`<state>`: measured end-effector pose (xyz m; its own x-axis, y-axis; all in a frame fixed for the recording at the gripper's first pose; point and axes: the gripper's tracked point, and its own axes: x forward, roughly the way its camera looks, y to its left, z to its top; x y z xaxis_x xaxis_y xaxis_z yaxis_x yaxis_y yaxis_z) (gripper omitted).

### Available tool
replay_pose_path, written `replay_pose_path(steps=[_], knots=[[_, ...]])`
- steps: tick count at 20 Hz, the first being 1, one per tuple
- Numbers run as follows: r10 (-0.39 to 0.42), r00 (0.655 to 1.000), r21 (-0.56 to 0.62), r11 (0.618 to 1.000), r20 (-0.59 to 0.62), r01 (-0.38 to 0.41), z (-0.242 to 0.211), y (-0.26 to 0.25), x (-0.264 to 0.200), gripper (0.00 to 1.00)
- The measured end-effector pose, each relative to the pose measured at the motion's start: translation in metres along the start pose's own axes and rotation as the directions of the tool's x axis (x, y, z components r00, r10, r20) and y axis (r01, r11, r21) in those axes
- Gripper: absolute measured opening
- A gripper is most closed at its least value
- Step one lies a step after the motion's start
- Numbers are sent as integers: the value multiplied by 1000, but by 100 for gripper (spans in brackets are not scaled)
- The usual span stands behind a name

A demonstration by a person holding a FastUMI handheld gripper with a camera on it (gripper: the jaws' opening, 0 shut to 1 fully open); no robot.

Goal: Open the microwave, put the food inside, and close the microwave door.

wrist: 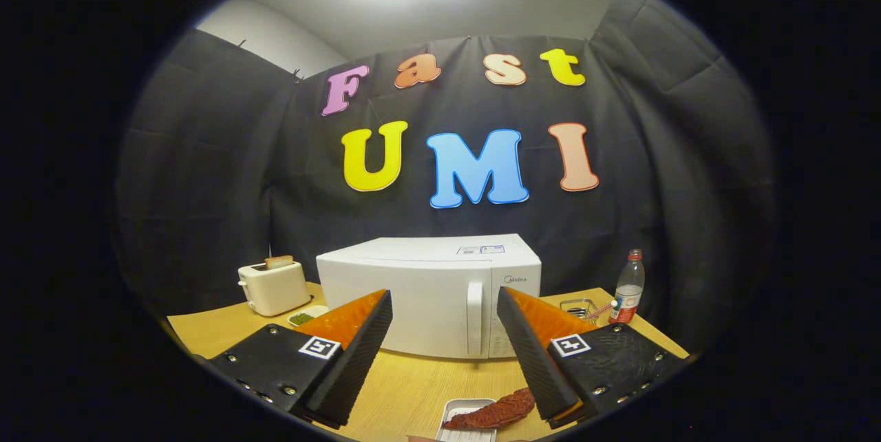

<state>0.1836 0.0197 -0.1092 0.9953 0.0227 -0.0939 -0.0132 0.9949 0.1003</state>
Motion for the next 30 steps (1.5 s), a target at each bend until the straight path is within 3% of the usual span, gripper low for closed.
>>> replay_pose_path(steps=[7,10,14,16,19,21,22,23,24,25,26,28,30], knots=[[-33,996,11,999,-84,34,-48,-14,65,96],[-85,989,-14,996,-122,84,-70,-28,91,96],[-79,986,-2,997,-145,80,-90,-27,117,96],[-124,982,-36,992,-144,120,-94,-37,131,94],[-131,978,-24,991,-161,128,-106,-37,142,85],[-176,972,-39,984,-158,172,-107,-44,143,57],[-177,972,-48,984,-153,171,-107,-41,146,35],[-190,970,-60,981,-152,182,-106,-42,141,35],[-187,970,-59,982,-155,180,-107,-45,147,27],[-181,971,-37,983,-158,178,-107,-46,145,27],[-178,970,-23,984,-167,177,-107,-45,144,20],[-184,968,-27,983,-169,182,-107,-44,142,20],[-188,966,-15,982,-175,188,-110,-40,133,13]])
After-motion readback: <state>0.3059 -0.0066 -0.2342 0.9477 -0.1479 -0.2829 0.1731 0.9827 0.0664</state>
